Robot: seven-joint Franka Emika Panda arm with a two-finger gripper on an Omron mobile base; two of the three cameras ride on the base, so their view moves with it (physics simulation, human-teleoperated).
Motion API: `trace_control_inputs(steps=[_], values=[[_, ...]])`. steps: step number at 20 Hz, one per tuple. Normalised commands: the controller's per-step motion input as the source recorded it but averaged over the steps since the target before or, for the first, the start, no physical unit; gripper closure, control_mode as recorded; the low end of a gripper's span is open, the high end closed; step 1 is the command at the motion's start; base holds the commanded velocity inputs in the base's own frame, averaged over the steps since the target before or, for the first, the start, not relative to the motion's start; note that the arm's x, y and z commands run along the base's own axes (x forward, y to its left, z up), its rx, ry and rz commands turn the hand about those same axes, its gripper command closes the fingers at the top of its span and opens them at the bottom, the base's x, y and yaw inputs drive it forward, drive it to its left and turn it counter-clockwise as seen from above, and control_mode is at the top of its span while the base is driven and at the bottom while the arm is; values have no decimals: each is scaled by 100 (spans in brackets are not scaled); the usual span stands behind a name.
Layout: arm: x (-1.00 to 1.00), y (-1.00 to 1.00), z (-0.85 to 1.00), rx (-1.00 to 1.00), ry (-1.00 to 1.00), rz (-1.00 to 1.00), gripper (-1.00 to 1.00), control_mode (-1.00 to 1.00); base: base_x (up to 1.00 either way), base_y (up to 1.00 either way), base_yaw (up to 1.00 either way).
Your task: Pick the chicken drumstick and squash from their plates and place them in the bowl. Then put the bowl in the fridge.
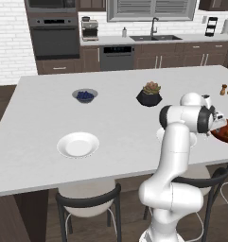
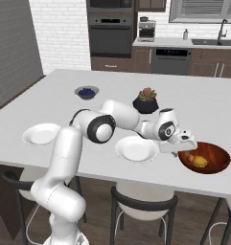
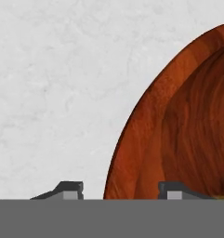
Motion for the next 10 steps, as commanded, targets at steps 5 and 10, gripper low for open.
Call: trace_control_inputs(steps=[5,10], values=[[-16,-28,0,0,-1,0,100,-100,0,0,0],[-27,-11,11,0,0,-1,100,-100,0,0,0]])
